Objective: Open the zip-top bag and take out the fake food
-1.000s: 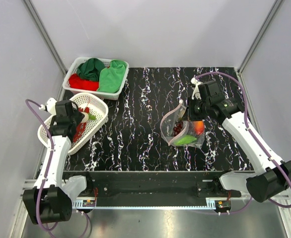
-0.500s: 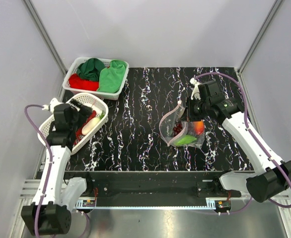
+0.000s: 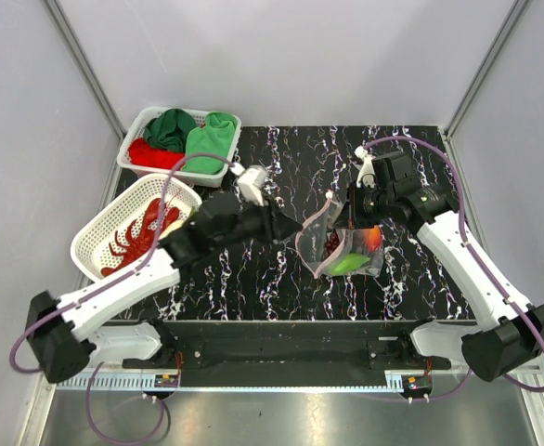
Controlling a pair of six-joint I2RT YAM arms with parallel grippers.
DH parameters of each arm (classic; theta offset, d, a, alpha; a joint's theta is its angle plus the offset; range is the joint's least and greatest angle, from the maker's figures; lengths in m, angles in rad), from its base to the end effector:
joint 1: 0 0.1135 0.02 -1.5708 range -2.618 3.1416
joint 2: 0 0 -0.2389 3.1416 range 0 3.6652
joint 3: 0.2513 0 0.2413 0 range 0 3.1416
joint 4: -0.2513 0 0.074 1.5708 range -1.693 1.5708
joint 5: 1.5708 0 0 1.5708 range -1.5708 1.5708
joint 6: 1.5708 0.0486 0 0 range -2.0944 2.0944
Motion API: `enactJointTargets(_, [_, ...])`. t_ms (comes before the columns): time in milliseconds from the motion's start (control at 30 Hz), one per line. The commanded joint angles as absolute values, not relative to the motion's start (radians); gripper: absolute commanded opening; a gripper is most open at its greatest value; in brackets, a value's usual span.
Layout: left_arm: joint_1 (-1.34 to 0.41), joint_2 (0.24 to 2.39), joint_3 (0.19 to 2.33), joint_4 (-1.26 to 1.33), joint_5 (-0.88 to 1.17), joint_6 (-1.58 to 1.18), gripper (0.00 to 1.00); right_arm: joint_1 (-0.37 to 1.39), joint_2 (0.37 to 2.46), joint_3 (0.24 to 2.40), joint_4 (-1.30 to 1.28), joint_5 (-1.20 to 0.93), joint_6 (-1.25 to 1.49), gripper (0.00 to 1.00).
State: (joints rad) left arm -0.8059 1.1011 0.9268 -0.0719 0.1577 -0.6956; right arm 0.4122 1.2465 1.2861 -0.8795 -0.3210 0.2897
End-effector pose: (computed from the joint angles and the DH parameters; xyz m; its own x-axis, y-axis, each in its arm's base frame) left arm 0.1820 -0.2006 0.3154 -0.6537 -0.2328 -0.7200 0.5198 0.5533 -0.6509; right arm 0.2277 0.1163 0.3197 -0.8175 -0.0616 -0.5726 -0.3544 0.8376 0.4158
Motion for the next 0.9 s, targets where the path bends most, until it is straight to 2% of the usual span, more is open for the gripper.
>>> enactJointTargets(0, [-0.916,1.239,1.023,0.035,0.186,-0.634,0.31,0.410,1.207,1.330,-0.842,-0.365,0.307,0.00])
enactJointTargets(200, [-0.994,1.402,1.109,0.028,0.115,-0.655,0.21,0.410,1.200,1.331,-0.841,-0.397,0.318,0.00])
enactJointTargets(367, [-0.997,1.520,1.172,-0.023,0.017,-0.652,0.18,0.410,1.190,1.335,-0.833,-0.436,0.334,0.00])
enactJointTargets(433, [-0.997,1.558,1.209,-0.037,0.008,-0.643,0.14,0.411,1.186,1.339,-0.831,-0.440,0.336,0.00])
enactJointTargets(600, [-0.999,1.675,1.259,-0.044,0.003,-0.647,0.13,0.411,1.189,1.339,-0.828,-0.456,0.341,0.00])
enactJointTargets(733, [-0.999,1.732,1.270,-0.028,-0.029,-0.678,0.19,0.410,1.192,1.335,-0.824,-0.462,0.345,0.00])
enactJointTargets(833, [-1.000,1.762,1.270,-0.012,-0.069,-0.701,0.29,0.410,1.190,1.335,-0.822,-0.463,0.345,0.00])
enactJointTargets(867, [-1.000,1.778,1.275,-0.014,-0.078,-0.704,0.41,0.410,1.189,1.336,-0.824,-0.463,0.345,0.00])
